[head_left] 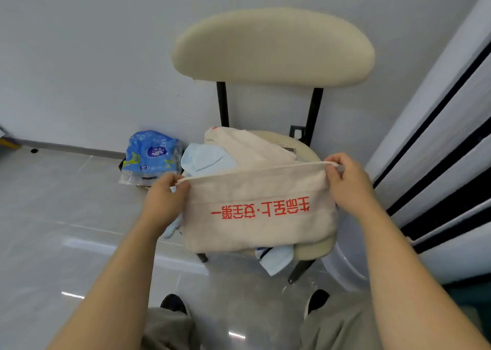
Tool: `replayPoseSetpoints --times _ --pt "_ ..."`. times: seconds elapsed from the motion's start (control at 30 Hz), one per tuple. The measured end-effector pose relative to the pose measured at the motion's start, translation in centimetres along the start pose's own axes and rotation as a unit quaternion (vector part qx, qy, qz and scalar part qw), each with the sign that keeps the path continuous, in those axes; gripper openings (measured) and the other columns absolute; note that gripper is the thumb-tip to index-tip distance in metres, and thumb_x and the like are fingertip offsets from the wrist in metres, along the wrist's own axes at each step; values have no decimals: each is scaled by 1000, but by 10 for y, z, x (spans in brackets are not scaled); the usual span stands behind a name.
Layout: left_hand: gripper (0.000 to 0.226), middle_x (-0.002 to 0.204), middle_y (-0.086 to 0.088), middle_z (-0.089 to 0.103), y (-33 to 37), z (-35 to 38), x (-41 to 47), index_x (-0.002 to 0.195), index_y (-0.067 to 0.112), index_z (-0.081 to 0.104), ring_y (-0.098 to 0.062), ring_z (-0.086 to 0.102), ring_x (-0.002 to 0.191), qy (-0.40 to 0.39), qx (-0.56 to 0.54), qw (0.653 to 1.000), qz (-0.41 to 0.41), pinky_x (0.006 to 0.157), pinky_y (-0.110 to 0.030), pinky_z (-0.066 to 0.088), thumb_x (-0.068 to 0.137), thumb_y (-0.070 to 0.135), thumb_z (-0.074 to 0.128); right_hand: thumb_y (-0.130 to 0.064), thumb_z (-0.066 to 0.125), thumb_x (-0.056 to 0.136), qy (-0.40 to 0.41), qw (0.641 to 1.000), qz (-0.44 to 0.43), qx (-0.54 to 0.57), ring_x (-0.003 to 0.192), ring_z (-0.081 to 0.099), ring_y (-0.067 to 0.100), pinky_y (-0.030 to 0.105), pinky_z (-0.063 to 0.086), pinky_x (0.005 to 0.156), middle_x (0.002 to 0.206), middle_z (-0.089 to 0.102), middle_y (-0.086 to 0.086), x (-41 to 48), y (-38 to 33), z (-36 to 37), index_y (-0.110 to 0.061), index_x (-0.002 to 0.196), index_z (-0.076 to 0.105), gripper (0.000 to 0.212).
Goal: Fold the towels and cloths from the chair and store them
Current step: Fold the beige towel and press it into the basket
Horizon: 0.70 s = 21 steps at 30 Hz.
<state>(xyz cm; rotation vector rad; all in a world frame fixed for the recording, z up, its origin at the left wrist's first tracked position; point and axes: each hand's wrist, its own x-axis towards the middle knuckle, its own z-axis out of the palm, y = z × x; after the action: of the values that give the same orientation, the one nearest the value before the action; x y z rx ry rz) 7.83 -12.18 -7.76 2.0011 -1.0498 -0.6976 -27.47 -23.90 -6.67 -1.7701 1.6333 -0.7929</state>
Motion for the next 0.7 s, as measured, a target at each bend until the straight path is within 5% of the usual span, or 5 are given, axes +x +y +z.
replayPoseSetpoints --times 0.27,0.43,0.57,0.7 --pt "4 85 -4 67 -11 6 48 89 19 69 -20 58 77 -61 -67 995 -45 80 -44 53 93 20 68 -35 58 95 -59 990 77 107 86 62 20 41 52 77 95 69 -7 40 25 19 -35 92 64 7" --pt "9 102 -19 72 -4 3 47 94 5 71 -24 63 88 -67 -115 988 -77 94 -46 53 85 4 73 -20 65 91 -78 979 121 143 92 65 23 42 55 82 100 72 1 38 17 21 -23 96 69 7" --pt "12 91 -13 72 0 -8 44 81 7 70 -23 64 85 -50 -102 992 -55 91 -43 56 76 -2 76 -14 64 84 -52 971 148 183 92 65 24 40 55 78 104 73 1 32 8 19 -15 86 68 4" --pt "12 72 1 71 10 -22 33 73 11 69 -19 60 74 -23 -29 999 -18 75 -42 52 72 3 77 -17 64 73 -29 974 130 183 79 53 23 33 42 68 78 63 2 28 -3 8 -21 66 59 10"
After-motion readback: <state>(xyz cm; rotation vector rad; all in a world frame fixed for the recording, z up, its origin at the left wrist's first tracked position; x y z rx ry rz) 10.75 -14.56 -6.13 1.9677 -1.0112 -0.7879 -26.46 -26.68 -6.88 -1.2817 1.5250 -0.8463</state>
